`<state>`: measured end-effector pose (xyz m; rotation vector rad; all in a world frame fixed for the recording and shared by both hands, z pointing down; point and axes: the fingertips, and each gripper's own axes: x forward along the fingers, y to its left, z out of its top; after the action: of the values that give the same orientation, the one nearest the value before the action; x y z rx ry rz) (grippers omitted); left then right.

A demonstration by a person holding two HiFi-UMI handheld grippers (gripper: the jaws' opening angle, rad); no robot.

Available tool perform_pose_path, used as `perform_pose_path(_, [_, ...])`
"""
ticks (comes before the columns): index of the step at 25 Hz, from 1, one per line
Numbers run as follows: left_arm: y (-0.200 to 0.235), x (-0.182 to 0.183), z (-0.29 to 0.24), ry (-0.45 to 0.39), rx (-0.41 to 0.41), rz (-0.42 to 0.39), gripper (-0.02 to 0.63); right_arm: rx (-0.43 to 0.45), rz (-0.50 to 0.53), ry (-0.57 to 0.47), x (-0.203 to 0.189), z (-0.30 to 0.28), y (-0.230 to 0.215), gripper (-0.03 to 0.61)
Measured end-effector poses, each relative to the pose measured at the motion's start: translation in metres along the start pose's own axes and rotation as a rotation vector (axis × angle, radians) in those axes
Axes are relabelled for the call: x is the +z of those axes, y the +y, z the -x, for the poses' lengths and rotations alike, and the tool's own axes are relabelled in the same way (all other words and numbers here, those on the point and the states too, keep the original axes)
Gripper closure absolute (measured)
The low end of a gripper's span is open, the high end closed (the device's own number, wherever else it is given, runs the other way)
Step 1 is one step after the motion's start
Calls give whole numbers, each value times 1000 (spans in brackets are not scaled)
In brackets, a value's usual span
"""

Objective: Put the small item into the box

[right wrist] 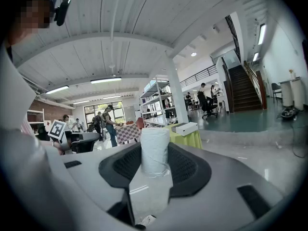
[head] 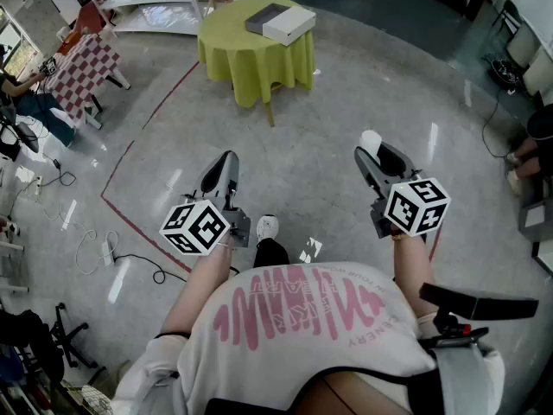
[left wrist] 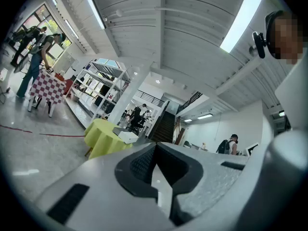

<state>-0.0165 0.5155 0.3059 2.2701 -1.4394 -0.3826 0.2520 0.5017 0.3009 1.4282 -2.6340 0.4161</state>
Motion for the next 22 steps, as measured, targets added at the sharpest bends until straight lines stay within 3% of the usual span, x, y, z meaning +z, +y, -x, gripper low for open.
perform_pose_path(5, [10, 0, -9, -1, 43, 7, 606, 1, 11, 15, -2, -12, -2, 410])
perform_pose_path(15, [9, 3, -16, 6, 12, -23, 606, 14, -38, 12, 3, -23, -6, 408])
perform_pose_path(22, [43, 2, -38, -14, 41, -5, 606, 6, -40, 56, -3, -60, -24, 409])
